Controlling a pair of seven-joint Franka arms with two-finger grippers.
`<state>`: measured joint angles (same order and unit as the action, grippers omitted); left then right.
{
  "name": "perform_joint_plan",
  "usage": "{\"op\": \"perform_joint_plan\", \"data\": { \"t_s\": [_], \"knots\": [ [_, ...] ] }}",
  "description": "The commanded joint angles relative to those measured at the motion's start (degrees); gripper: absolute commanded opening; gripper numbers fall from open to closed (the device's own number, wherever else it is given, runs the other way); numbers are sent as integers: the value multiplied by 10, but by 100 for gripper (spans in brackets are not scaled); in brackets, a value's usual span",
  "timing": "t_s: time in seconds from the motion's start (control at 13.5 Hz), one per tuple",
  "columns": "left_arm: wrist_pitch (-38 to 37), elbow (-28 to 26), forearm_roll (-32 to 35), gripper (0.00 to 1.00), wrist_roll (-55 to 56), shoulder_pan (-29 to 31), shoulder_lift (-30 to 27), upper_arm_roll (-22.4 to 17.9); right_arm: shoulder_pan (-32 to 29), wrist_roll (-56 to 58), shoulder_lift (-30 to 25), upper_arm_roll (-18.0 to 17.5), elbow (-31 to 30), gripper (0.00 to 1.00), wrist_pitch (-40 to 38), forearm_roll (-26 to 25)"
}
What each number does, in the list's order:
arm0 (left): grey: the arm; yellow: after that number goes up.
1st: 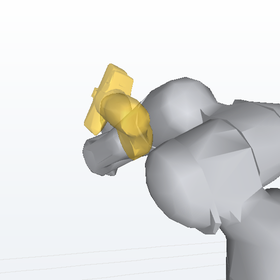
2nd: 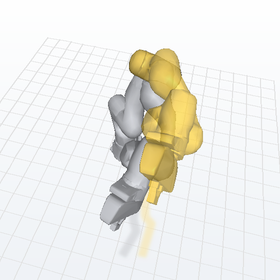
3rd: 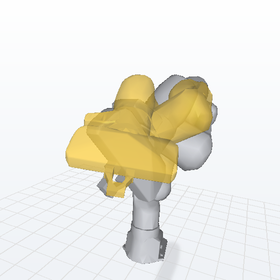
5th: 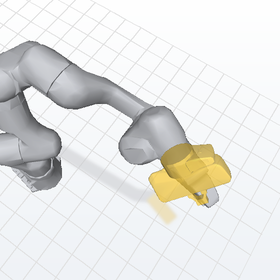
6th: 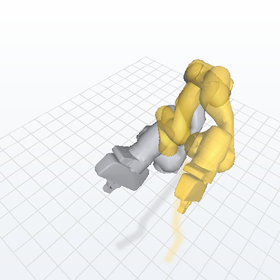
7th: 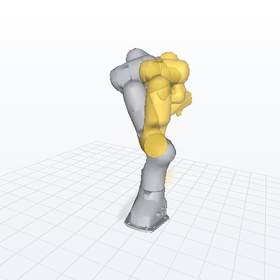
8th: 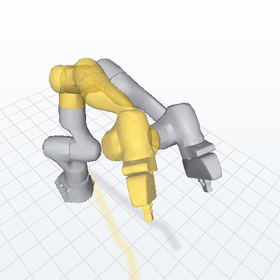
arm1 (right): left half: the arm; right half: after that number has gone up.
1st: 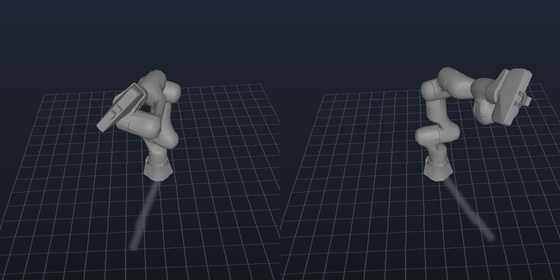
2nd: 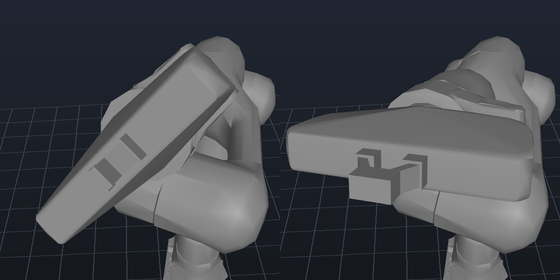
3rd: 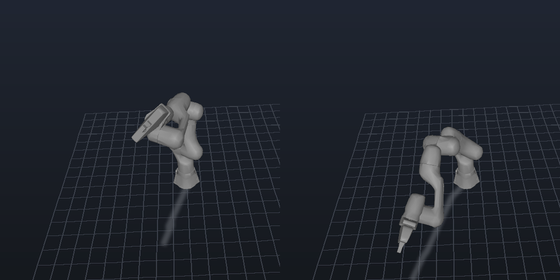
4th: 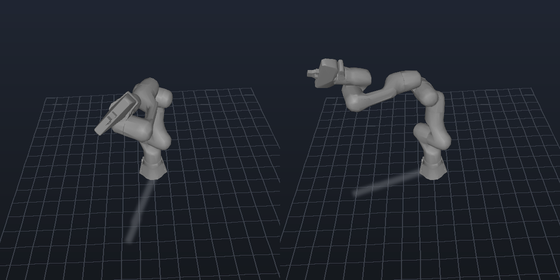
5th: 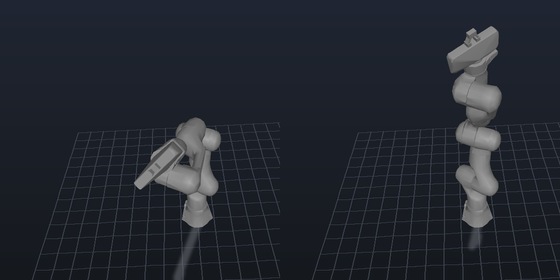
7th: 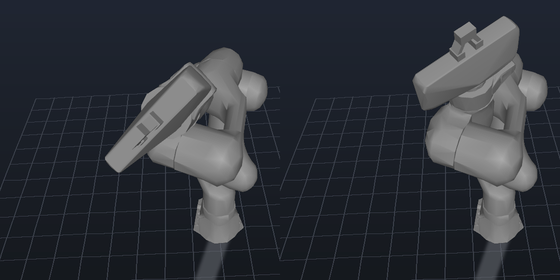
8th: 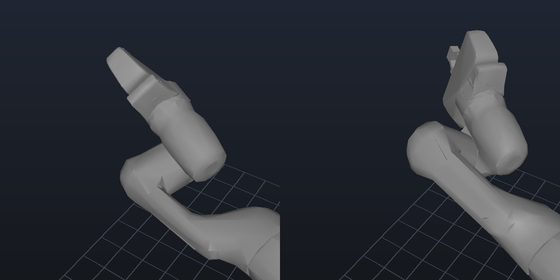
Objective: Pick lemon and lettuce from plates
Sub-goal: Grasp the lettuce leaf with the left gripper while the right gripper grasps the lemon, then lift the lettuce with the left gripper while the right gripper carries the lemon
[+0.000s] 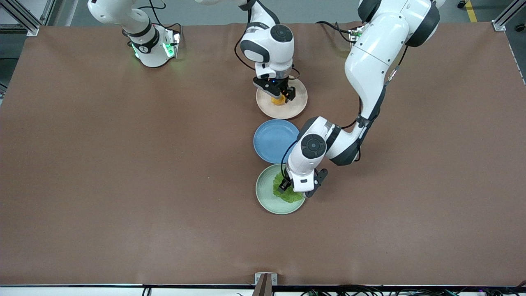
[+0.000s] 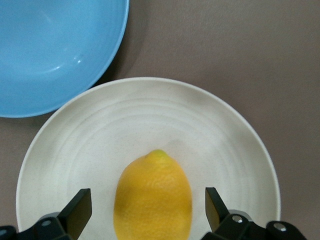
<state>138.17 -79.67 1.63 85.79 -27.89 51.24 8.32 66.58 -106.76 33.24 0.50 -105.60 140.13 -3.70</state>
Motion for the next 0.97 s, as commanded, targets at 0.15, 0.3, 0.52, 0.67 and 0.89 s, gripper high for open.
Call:
{"op": "perform_joint_plan", "data": {
  "t_s": [0.15, 0.3, 0.52, 0.67, 0.89],
  "knots": [
    [5, 9, 13, 57, 11, -9, 4, -6, 14, -25, 22, 8, 21, 89, -5, -22],
    [5, 9, 13, 44, 11, -8, 4, -6, 13, -19, 22, 8, 21, 47, -9, -31],
    [5, 10, 13, 26, 10, -7, 1, -6, -5, -3, 12, 8, 22, 4, -22, -32],
    [5, 10, 14, 12, 9, -6, -3, -6, -36, 57, -30, 6, 20, 4, -60, -25],
    [0, 12, 10, 3, 10, -3, -17, -5, -99, 195, -106, 5, 15, 3, -135, 17]
  ]
}}
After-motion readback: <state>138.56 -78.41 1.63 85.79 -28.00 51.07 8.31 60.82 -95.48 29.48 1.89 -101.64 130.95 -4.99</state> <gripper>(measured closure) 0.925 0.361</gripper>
